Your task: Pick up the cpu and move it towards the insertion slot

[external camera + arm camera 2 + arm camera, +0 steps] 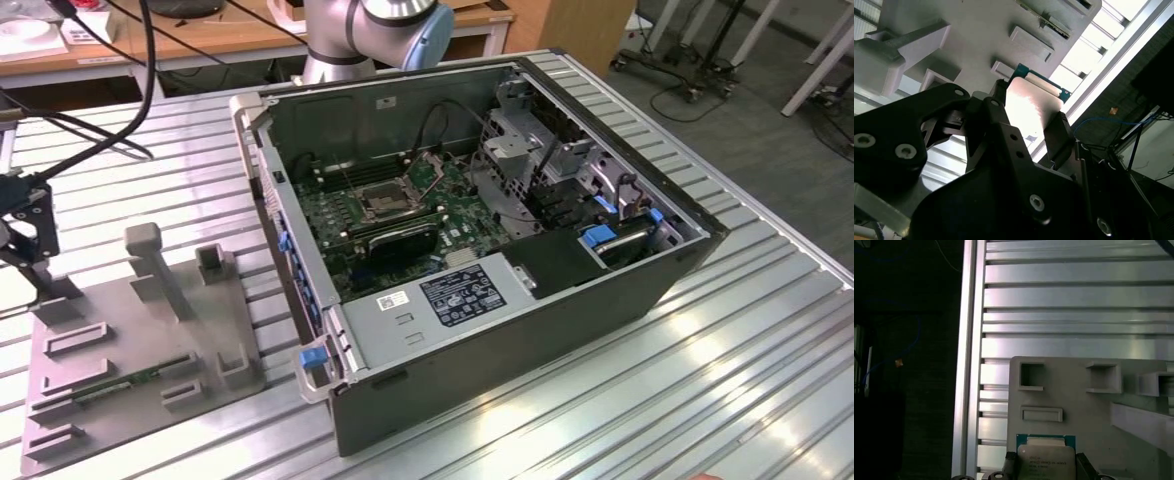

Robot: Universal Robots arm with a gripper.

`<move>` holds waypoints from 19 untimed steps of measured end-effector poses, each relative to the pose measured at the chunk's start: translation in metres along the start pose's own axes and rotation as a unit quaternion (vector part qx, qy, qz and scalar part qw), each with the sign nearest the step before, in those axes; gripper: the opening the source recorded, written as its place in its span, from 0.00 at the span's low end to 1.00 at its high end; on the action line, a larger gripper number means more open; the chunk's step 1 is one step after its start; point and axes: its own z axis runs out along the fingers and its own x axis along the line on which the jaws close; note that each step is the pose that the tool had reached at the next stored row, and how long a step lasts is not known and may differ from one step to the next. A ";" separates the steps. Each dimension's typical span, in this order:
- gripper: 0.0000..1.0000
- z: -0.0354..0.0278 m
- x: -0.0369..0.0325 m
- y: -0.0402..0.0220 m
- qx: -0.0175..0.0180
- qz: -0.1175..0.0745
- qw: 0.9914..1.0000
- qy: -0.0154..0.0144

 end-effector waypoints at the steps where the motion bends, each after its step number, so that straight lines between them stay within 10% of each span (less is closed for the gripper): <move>1: 0.54 -0.0007 0.0000 0.0000 0.000 0.000 1.000 0.000; 19: 0.54 -0.0061 0.0000 0.0003 0.000 0.000 1.000 0.000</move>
